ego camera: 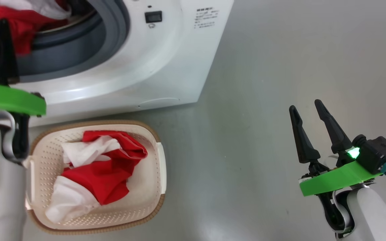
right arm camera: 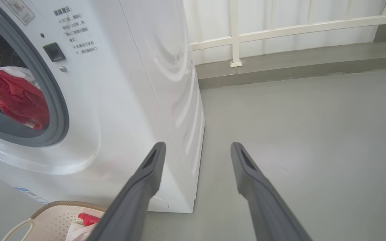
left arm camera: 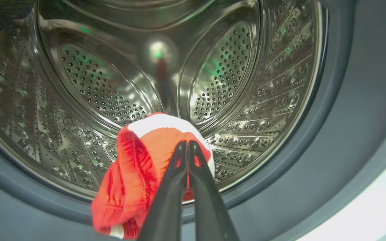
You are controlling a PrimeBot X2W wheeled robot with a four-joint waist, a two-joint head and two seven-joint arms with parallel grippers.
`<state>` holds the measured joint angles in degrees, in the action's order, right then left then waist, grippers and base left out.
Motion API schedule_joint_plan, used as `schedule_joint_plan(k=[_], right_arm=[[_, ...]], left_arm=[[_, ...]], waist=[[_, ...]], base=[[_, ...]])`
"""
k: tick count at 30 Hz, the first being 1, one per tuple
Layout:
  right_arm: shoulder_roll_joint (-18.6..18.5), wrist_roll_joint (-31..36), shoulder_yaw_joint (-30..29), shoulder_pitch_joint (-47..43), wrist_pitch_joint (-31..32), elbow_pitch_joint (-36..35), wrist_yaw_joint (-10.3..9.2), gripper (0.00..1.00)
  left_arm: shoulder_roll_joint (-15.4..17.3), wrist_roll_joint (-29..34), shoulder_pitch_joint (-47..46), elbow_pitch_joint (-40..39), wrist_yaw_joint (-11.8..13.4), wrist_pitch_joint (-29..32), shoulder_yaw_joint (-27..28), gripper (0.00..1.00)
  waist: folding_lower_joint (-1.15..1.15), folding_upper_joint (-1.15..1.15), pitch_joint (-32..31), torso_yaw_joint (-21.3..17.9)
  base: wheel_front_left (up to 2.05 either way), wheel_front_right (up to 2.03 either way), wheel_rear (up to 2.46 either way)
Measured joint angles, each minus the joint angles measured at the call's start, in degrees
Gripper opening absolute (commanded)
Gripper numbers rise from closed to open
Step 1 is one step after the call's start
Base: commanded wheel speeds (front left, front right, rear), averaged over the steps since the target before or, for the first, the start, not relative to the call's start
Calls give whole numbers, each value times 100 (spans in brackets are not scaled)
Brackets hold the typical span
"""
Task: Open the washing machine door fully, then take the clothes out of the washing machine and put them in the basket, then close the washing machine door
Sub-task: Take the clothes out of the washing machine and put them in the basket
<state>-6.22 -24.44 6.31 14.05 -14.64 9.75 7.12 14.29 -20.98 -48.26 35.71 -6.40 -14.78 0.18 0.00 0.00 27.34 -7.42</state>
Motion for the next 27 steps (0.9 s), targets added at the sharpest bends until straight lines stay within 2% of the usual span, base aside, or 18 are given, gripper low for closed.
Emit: schedule_joint_plan(k=[8,16,27], right_arm=[[-63,0,-27,-194,0,40,0,100],[-71,0,-78,-415,0,63,0,100],[-87,0,-169,-766,0,76,0,100]], left_arm=[[-368,344,696,-757,-70,1,542,0],[-612,533,1452,-1558,-77,0,768,0],[-676,538,2496,-2583,-78,0,858,0]], waist=[[0,0,-331,129],[0,0,-712,213],[0,0,-1236,335]], base=[[0,0,0],[0,0,0],[0,0,0]])
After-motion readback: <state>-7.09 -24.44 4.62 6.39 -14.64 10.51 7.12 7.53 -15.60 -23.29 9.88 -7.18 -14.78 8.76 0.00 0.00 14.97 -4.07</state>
